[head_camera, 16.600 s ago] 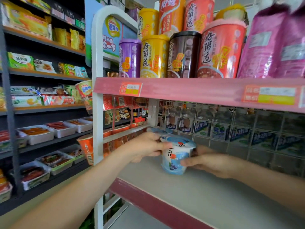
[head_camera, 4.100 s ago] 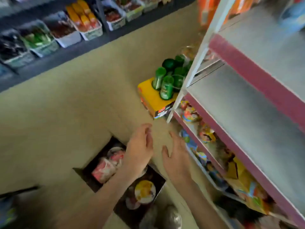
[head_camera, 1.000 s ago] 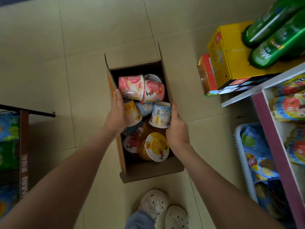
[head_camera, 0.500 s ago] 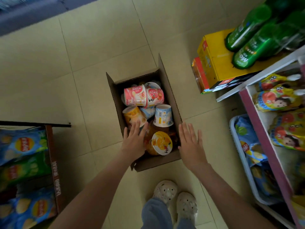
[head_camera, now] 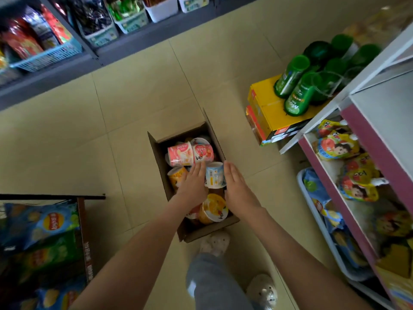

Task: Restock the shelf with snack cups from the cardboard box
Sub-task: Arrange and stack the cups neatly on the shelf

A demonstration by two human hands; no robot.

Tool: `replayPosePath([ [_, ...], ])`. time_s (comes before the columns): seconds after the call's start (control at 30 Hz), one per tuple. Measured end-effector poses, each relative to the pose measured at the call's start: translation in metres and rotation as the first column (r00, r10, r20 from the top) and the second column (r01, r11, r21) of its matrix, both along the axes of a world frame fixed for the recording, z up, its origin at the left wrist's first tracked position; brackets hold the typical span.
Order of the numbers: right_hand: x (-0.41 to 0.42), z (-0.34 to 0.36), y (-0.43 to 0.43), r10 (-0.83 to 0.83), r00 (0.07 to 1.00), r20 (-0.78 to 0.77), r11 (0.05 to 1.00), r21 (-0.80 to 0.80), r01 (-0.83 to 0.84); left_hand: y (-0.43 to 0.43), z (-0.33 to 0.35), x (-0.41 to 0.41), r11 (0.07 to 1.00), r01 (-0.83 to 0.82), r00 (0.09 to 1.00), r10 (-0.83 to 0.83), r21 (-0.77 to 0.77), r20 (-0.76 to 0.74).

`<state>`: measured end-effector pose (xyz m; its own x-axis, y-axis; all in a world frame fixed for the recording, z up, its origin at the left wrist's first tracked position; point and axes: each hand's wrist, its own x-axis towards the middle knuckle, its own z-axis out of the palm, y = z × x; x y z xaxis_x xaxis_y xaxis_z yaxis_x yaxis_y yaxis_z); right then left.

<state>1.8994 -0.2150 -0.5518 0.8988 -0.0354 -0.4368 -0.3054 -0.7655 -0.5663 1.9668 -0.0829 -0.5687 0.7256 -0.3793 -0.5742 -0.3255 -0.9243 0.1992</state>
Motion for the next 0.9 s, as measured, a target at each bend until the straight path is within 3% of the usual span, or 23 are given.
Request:
replayPosePath([
  [0.23,0.059,-0.079,0.03,-0.093,0.995,-0.023,0.975,0.201,0.096,0.006,-0.068,0.056,0.983,0.172,0.978,-0.178,0.067,0.105],
  [0.4,0.098,-0.141,0.026,-0.009,0.998,0.068,1.0,-0.028,0.011,0.017,-0.118,0.1,0.949,0.253,0.928,-0.292,0.186,0.231],
  [0.57,0.134,-0.181,0.017,0.245,0.969,-0.019,0.946,-0.214,-0.243,0.012,-0.153,0.122,0.83,0.364,0.763,-0.526,0.422,0.376],
  [0.7,0.146,-0.196,0.024,0.303,0.953,0.024,0.919,-0.272,-0.285,0.006,-0.157,0.127,0.835,0.404,0.7,-0.546,0.374,0.46],
  [0.9,0.148,-0.161,0.008,0.143,0.935,0.323,0.99,-0.026,-0.142,0.005,-0.09,0.131,0.823,0.509,0.662,-0.562,0.254,0.495],
])
